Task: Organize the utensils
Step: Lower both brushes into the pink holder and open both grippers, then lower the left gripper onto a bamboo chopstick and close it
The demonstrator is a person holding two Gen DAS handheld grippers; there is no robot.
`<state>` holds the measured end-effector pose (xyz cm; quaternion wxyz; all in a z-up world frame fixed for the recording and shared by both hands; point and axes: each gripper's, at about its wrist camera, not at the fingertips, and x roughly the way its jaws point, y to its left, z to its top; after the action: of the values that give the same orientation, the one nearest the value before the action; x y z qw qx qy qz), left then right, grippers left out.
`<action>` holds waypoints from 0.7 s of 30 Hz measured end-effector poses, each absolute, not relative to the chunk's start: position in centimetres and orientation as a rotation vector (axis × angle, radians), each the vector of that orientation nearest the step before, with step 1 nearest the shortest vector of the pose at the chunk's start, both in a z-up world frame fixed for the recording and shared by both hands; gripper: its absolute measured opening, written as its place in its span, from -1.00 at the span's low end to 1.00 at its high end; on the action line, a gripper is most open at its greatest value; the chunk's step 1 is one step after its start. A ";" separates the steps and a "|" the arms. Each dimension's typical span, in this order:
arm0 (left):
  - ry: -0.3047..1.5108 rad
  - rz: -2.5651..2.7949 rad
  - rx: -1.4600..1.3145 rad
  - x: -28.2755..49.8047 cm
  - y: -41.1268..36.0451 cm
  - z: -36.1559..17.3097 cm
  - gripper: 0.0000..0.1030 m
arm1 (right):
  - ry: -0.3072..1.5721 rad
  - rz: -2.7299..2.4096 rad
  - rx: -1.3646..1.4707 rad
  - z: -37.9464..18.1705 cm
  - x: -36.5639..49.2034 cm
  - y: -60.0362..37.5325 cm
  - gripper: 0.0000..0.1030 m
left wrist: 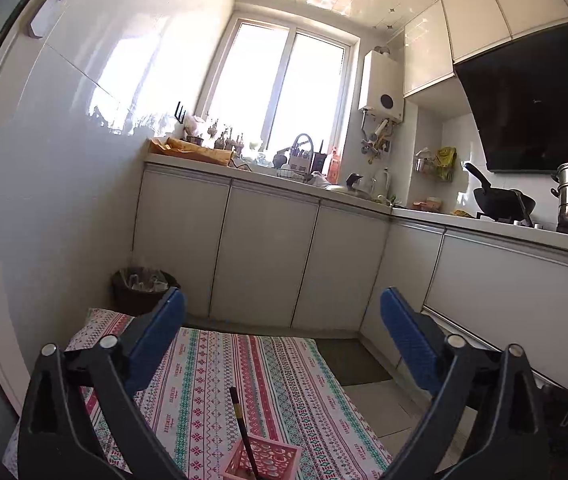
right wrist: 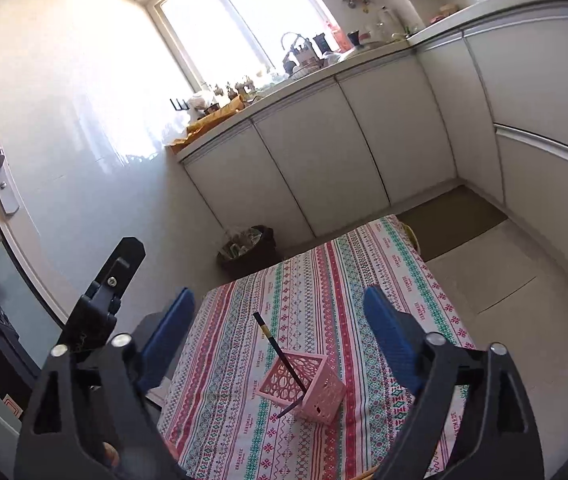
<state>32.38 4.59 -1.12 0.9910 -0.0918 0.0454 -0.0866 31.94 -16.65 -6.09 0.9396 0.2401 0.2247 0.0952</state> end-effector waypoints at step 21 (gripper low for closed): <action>0.592 -0.396 -0.136 29.4 4.3 -3.7 0.86 | 0.986 -0.112 0.404 -15.4 21.5 -24.9 0.87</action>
<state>29.44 4.27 -3.75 0.9350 -0.0663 0.2896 -0.1935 21.47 -24.87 -15.37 0.8599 0.1926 0.4697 -0.0536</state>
